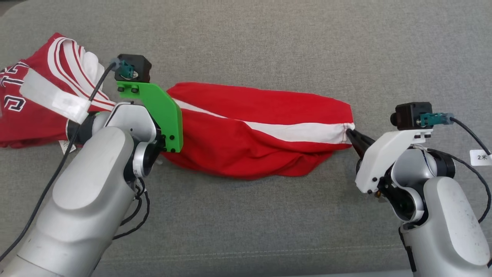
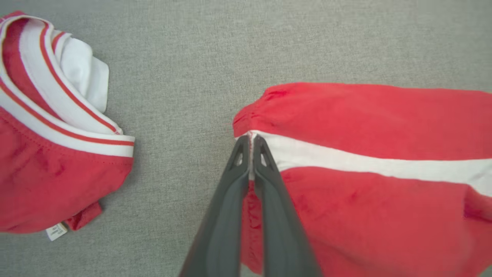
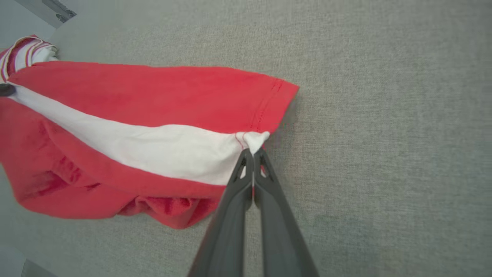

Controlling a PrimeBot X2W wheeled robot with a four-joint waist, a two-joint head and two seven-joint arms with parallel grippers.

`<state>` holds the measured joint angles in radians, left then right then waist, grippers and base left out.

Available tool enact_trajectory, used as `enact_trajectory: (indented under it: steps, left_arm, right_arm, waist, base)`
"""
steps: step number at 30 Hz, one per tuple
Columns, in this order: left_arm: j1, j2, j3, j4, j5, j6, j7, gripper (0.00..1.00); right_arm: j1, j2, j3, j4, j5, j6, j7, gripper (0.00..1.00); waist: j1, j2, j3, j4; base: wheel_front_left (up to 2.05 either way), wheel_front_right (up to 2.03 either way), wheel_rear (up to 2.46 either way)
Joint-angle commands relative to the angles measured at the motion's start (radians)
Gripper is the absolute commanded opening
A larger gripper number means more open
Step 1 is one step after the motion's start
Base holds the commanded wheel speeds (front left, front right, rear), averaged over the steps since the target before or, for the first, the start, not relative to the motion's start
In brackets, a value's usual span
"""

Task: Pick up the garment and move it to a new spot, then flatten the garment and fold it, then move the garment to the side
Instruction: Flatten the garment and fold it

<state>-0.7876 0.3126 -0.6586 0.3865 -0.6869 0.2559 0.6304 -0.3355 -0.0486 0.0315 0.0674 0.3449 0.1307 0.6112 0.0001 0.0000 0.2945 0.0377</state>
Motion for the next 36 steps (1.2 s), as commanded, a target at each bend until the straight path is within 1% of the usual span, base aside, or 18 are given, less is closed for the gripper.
enact_trajectory:
  steps: [1, 3, 5, 8, 13, 19, 23, 27, 30, 36]
  left_arm:
    - [-0.014, -0.002, 0.011, -0.011, 0.005, 0.01, -0.026, 0.0]
    - [-0.024, -0.005, 0.021, -0.02, 0.014, 0.009, -0.061, 0.0]
    - [-0.038, -0.01, 0.029, -0.025, 0.024, 0.019, -0.099, 0.0]
    - [-0.047, -0.03, 0.046, -0.03, 0.024, 0.027, -0.155, 0.0]
    - [-0.062, -0.055, 0.071, -0.024, 0.022, 0.041, -0.226, 0.0]
    - [-0.077, -0.077, 0.1, -0.026, 0.004, 0.028, -0.293, 0.0]
    - [-0.097, -0.1, 0.129, -0.032, -0.017, 0.018, -0.347, 0.0]
    - [-0.118, -0.109, 0.15, -0.029, -0.021, 0.016, -0.39, 0.0]
    - [-0.144, -0.121, 0.163, -0.009, -0.022, 0.029, -0.411, 0.0]
    - [-0.226, -0.126, 0.183, 0.015, -0.017, 0.029, -0.425, 0.0]
  right_arm:
    - [-0.016, -0.003, -0.009, -0.008, 0.01, 0.0, -0.02, 0.0]
    - [-0.027, -0.003, -0.021, -0.009, 0.027, 0.0, -0.049, 0.0]
    - [-0.043, -0.003, -0.029, -0.011, 0.035, 0.0, -0.073, 0.0]
    - [-0.072, -0.004, -0.046, -0.009, 0.04, 0.0, -0.103, 0.0]
    - [-0.113, -0.003, -0.057, -0.005, 0.052, 0.0, -0.13, 0.0]
    - [-0.163, -0.003, -0.064, 0.002, 0.068, 0.0, -0.152, 0.0]
    - [-0.215, -0.003, -0.068, 0.011, 0.055, 0.0, -0.165, 0.0]
    - [-0.269, -0.003, -0.054, 0.021, 0.047, 0.0, -0.173, 0.0]
    - [-0.332, -0.003, -0.036, 0.042, 0.035, 0.0, -0.186, 0.0]
    - [-0.491, -0.003, -0.025, 0.109, 0.022, 0.0, -0.227, 0.0]
  waist:
    - [-0.0001, 0.0, -0.014, 0.001]
    - [-0.0001, 0.0, -0.026, 0.001]
    - [-0.0001, 0.0, -0.035, 0.002]
    - [-0.0001, 0.0, -0.049, -0.001]
    - [-0.0001, 0.0, -0.081, -0.01]
    - [-0.0001, 0.0, -0.125, -0.024]
    - [-0.0001, 0.0, -0.14, -0.032]
    - [-0.0001, 0.0, -0.139, -0.036]
    - [-0.0001, 0.0, -0.128, -0.043]
    - [-0.0001, 0.0, -0.07, -0.054]
  base:
    - [0.0, 0.0, 0.0]
    - [0.0, 0.0, 0.0]
    - [0.0, 0.0, 0.0]
    - [0.0, 0.0, 0.0]
    - [0.0, 0.0, 0.0]
    - [0.0, 0.0, 0.0]
    - [0.0, 0.0, 0.0]
    - [0.0, 0.0, 0.0]
    - [0.0, 0.0, 0.0]
    - [0.0, 0.0, 0.0]
